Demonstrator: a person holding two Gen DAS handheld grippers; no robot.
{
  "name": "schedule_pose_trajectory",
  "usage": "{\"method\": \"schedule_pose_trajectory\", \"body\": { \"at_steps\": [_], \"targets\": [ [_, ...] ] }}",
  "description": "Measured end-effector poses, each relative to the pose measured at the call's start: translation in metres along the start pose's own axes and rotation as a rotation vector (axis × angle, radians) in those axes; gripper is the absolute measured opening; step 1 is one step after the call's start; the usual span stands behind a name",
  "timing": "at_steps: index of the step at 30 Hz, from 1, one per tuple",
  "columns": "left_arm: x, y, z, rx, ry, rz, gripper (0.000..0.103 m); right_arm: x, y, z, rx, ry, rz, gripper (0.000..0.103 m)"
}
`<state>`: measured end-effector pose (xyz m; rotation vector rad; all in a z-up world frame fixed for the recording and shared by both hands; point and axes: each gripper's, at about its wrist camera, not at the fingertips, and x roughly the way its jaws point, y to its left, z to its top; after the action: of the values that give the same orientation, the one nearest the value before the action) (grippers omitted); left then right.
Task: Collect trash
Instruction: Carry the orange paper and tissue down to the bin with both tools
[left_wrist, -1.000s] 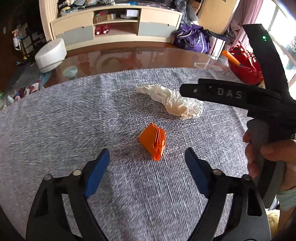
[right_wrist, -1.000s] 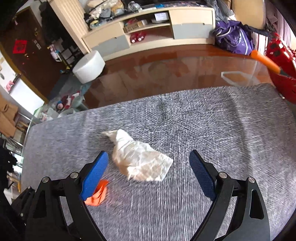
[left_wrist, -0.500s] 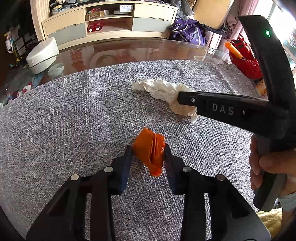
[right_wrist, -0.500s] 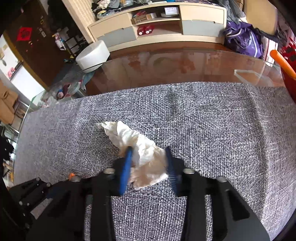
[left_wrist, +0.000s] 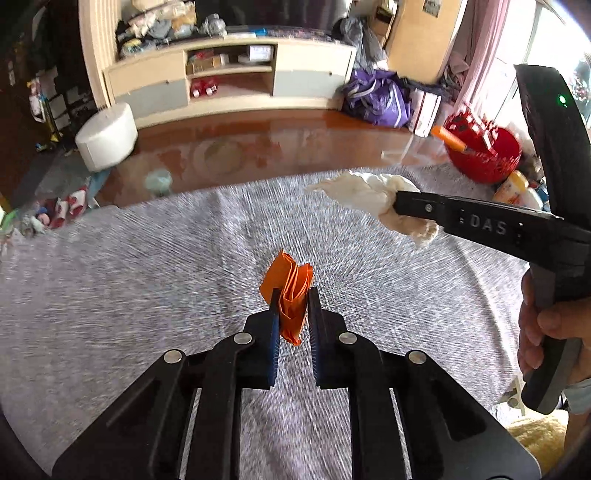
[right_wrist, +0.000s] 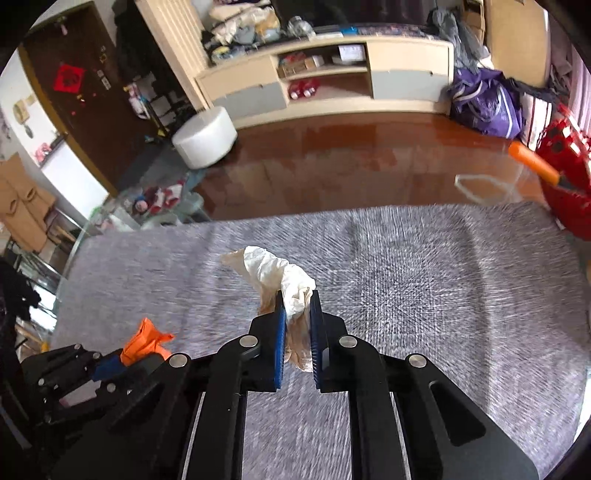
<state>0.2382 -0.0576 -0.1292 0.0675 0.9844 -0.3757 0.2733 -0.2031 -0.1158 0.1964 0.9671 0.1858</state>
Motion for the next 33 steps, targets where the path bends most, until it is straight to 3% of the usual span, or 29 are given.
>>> {"method": "schedule_pose_trajectory", "body": {
  "at_steps": [11, 19, 29, 33],
  "targets": [
    [-0.121, -0.02, -0.028, 0.017, -0.145, 0.038, 0.012, -0.12, 0.051, -0.027, -0.086, -0.134, 0.058, 0.013],
    [-0.178, -0.024, -0.067, -0.002, -0.208, 0.03, 0.012, -0.171, 0.068, -0.062, -0.132, -0.174, 0.087, 0.013],
    [-0.189, -0.026, -0.133, -0.053, -0.184, -0.003, 0.012, -0.177, 0.065, -0.135, -0.109, -0.127, 0.151, 0.013],
    [-0.179, -0.027, -0.166, -0.07, -0.15, -0.019, 0.013, -0.167, 0.061, -0.171, -0.104, -0.103, 0.118, 0.013]
  ]
}}
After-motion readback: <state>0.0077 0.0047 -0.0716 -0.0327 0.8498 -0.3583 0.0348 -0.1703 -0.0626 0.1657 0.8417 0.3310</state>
